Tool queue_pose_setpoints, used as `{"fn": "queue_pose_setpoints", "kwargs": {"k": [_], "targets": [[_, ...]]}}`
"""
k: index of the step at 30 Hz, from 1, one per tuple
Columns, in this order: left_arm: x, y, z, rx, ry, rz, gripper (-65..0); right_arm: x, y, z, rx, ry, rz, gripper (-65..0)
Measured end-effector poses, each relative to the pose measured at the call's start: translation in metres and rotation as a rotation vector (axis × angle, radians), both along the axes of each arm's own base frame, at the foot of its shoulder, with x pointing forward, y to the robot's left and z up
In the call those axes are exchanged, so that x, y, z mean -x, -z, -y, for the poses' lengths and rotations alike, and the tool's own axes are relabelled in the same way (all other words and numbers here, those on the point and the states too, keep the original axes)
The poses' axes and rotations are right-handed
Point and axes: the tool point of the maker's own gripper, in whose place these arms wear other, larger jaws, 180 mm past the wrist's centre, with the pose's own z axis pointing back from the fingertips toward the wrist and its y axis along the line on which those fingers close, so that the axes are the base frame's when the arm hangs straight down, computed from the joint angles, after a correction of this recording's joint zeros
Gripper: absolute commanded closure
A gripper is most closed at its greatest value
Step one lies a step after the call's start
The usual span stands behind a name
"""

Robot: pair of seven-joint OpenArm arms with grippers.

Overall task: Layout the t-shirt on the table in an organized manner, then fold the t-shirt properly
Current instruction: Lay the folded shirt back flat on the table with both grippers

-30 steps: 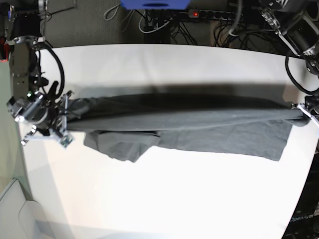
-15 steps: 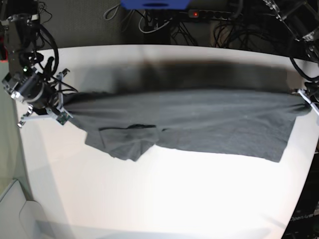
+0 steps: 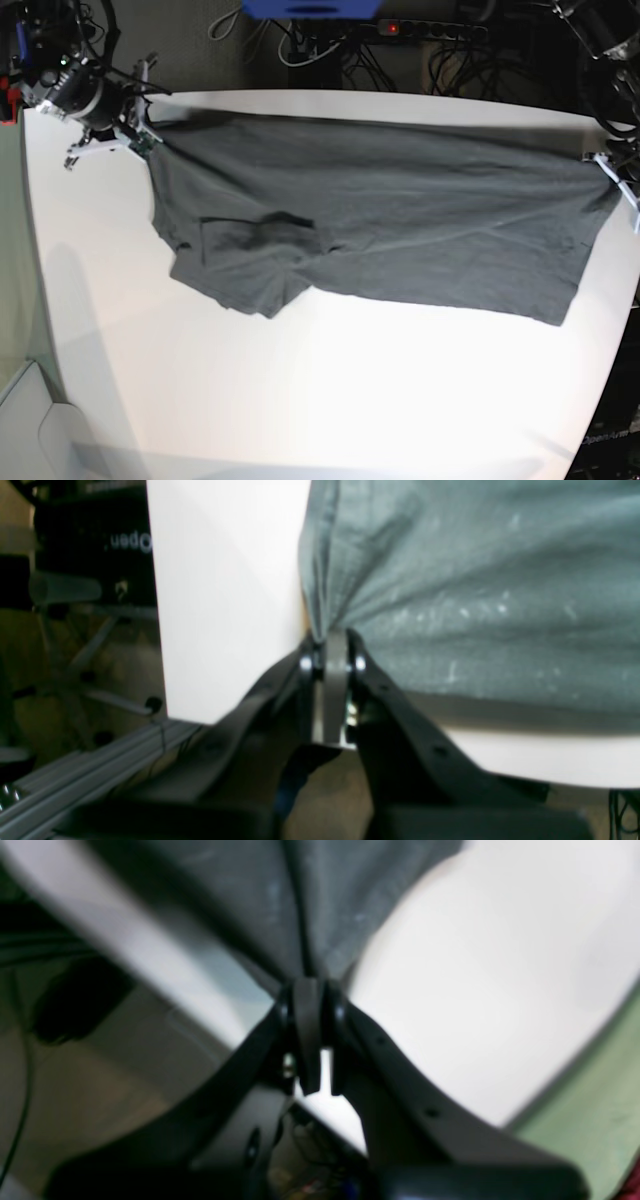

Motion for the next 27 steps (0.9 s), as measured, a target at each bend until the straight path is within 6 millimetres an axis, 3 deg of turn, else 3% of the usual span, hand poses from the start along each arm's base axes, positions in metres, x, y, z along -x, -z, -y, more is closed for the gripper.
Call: {"fn": "queue_pose_setpoints", "kwargs": {"k": [8,17,22,25,27], "targets": [[0.009,0.006,0.000,0.001,0.000,-0.025,-0.7,0.007,0.002,-0.008,-0.041,-0.001,0.002,-0.3],[0.006,0.005,0.000,0.004,-0.002,-0.015,-0.7,-0.013,-0.015,0.018,-0.053,0.107,0.103,-0.4],[0.005,0.004,0.001,0.007,0.001,-0.009,-0.7,-0.003,-0.010,0.023,-0.043,0.119,0.078,-1.0],[0.004,0.004,0.001,0.006,0.002,-0.010,-0.7,0.006,-0.005,0.023,-0.041,0.119,0.049,-6.4],[0.004,0.004,0.001,0.007,0.002,-0.010,-0.7,0.006,-0.005,0.024,-0.039,0.120,0.049,-14.1]]}}
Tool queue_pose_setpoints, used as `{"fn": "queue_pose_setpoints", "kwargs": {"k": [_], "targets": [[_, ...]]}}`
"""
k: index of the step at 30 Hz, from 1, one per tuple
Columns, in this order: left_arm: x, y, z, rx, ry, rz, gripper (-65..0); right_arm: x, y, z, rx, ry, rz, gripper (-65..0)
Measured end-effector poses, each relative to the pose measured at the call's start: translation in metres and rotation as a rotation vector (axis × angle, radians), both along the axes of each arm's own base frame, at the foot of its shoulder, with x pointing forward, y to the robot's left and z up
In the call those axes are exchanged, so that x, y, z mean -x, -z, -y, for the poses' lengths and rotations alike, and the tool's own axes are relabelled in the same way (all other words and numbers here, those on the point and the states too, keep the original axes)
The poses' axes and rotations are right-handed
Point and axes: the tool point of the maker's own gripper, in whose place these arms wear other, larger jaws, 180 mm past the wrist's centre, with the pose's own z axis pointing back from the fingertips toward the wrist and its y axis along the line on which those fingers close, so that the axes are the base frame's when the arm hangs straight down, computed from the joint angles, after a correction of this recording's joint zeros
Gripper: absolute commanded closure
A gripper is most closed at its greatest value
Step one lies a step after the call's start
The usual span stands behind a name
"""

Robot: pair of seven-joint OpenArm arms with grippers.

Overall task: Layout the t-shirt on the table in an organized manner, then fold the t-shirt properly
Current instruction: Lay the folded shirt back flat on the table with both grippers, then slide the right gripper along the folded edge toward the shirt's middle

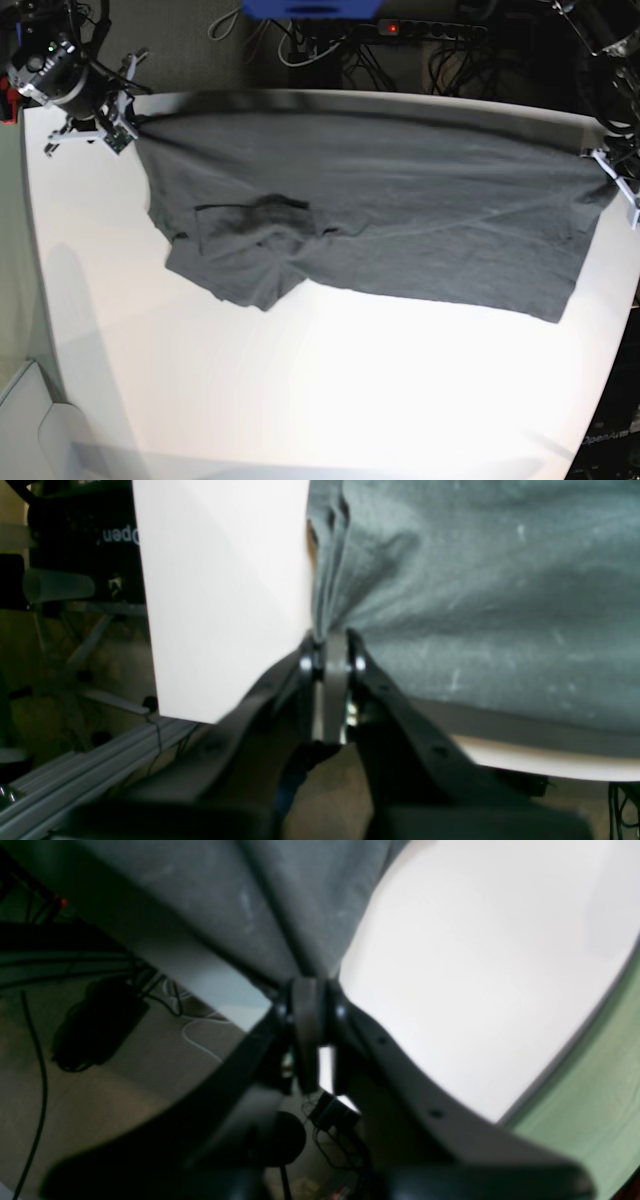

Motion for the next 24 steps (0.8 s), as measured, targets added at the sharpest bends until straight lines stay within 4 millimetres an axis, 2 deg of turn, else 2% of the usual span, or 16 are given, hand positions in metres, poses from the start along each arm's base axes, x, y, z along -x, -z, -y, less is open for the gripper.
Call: {"fn": "queue_pose_setpoints", "kwargs": {"k": [5,8,13,16,20,24], "targets": [[0.000,0.000,0.000,-0.001,-0.001,0.000,-0.7,0.006,0.006,0.016,0.081,0.033,-0.068,-36.5],[0.000,-0.001,0.000,-0.002,0.000,0.001,-0.7,-0.015,-0.004,0.022,0.097,0.057,-0.026,-43.8],[0.000,-0.001,-0.001,-0.003,-0.001,0.001,-0.7,-0.029,-0.008,0.030,0.137,0.124,-0.031,-44.4],[0.000,0.001,0.002,0.004,-0.002,0.002,-0.7,-0.051,-0.017,0.016,0.083,0.147,0.018,-44.4],[0.001,0.004,0.005,0.013,-0.005,-0.002,-0.7,-0.055,-0.015,0.015,0.093,0.200,-0.008,-44.5],[0.001,0.005,0.007,0.019,-0.005,-0.001,-0.7,-0.074,-0.024,0.002,0.044,0.220,0.036,-44.5]]}}
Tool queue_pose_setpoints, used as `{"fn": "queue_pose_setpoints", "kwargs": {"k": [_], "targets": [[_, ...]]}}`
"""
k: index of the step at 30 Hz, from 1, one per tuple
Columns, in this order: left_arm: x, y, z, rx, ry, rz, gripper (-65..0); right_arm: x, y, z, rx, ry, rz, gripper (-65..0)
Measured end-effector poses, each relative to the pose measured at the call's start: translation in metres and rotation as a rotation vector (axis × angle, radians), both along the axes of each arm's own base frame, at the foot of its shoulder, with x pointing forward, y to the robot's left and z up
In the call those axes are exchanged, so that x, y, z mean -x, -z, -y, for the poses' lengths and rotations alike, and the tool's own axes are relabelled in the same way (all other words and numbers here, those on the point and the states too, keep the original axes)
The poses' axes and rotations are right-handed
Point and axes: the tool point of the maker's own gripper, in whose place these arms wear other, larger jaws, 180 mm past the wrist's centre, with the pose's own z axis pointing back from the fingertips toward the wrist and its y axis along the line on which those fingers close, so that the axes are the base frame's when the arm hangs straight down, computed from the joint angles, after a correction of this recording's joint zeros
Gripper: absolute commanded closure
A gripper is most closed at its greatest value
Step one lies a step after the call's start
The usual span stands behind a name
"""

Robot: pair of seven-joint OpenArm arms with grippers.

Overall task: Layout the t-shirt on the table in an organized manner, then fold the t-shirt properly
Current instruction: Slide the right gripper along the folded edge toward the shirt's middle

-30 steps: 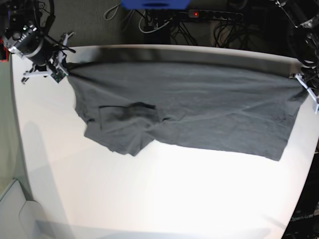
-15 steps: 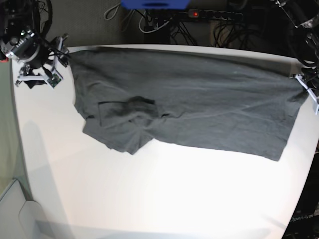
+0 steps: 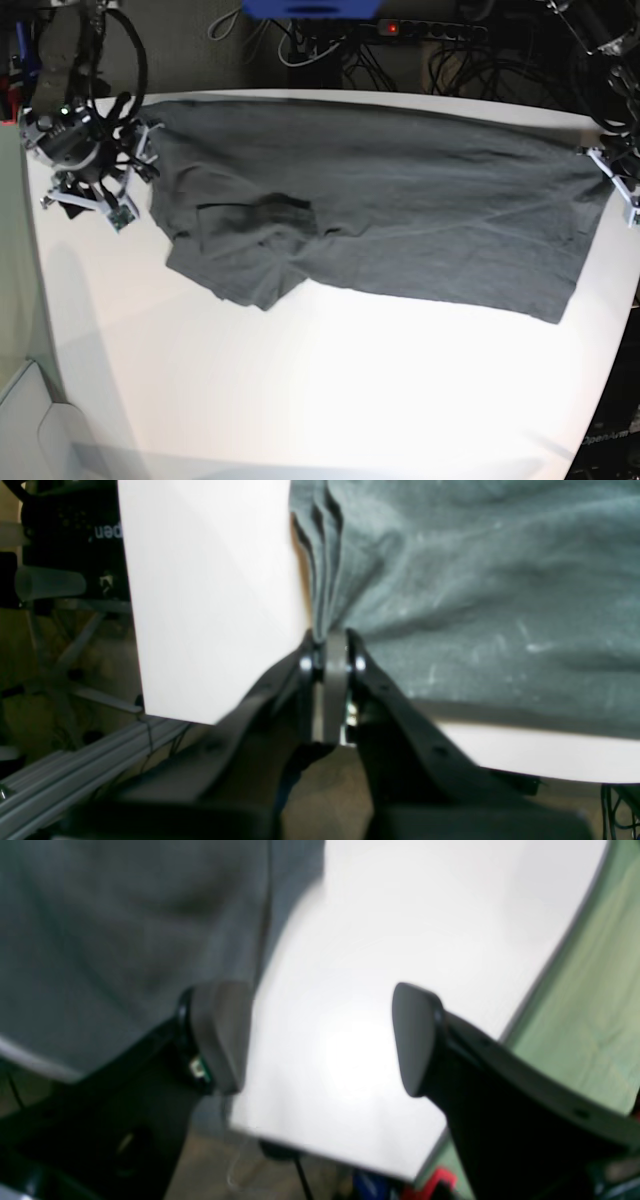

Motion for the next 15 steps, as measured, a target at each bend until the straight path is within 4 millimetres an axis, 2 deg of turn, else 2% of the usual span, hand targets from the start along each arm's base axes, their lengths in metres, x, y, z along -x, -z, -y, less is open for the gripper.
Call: {"fn": "queue_pose_setpoints", "kwargs": {"k": [2,5,10,15], "targets": [[0.000,0.002,0.003,0.008,0.000,0.000,-0.7,-0.002,-0.001,-0.004,-0.017,0.005,0.009,-44.5],[0.000,0.004,0.005,0.013,-0.001,0.000,-0.7,0.006,0.014,-0.014,-0.057,0.027,-0.036,-44.5],[0.000,0.004,0.006,0.016,-0.001,0.000,-0.7,-0.001,0.025,-0.022,-0.106,0.041,-0.047,-44.5],[0.000,0.004,0.006,0.016,-0.002,0.002,-0.6,0.010,0.044,-0.021,-0.114,0.059,-0.118,-44.4]]}}
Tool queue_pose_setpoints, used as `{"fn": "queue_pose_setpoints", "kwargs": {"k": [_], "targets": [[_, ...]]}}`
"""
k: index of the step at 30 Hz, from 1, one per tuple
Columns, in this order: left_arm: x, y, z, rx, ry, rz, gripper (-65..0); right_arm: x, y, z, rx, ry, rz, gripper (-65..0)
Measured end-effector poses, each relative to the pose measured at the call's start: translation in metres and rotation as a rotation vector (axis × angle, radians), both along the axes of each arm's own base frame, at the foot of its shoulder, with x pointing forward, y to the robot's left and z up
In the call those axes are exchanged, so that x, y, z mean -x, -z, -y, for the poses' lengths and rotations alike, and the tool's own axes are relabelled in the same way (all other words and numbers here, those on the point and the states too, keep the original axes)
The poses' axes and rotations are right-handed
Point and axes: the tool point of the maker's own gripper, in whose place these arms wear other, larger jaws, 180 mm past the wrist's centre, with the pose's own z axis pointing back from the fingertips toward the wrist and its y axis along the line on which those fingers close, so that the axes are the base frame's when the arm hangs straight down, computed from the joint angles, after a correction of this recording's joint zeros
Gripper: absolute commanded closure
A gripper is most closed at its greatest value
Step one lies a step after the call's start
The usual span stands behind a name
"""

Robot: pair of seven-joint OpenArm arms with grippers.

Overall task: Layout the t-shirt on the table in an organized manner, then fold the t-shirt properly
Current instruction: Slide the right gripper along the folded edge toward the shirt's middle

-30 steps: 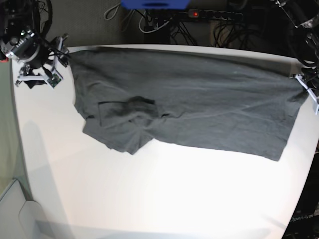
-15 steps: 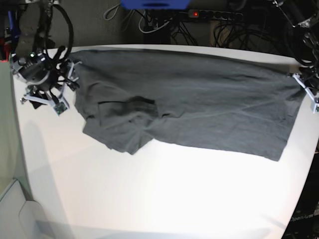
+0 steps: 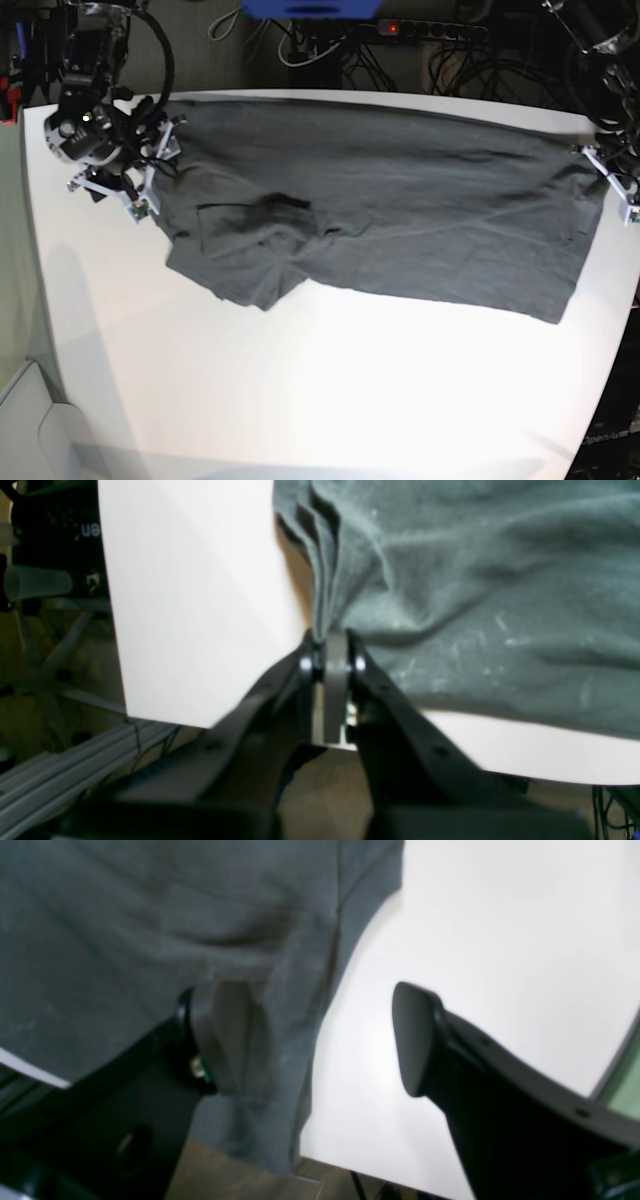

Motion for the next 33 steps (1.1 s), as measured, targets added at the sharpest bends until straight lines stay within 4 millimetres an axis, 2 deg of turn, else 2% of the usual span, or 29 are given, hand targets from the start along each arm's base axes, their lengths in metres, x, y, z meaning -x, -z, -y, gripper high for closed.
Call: {"fn": "queue_pose_setpoints", "kwargs": {"k": [4,14,21,33], "targets": [[-0.009,-0.006,0.000,-0.003,0.002,0.025,-0.6,0.001,0.006,-0.001,-0.013,0.002,-0.014,-44.4],[-0.007,-0.004,0.000,-0.001,0.002,0.018,-0.6,0.003,0.011,-0.007,-0.036,0.010,-0.027,-43.9],[-0.007,-0.004,0.000,-0.001,0.001,0.017,-0.6,0.012,0.028,-0.009,-0.058,0.017,-0.080,-29.0],[-0.007,-0.004,0.000,0.000,0.001,0.018,-0.6,0.012,0.028,-0.009,-0.059,0.016,-0.081,-12.3]]}}
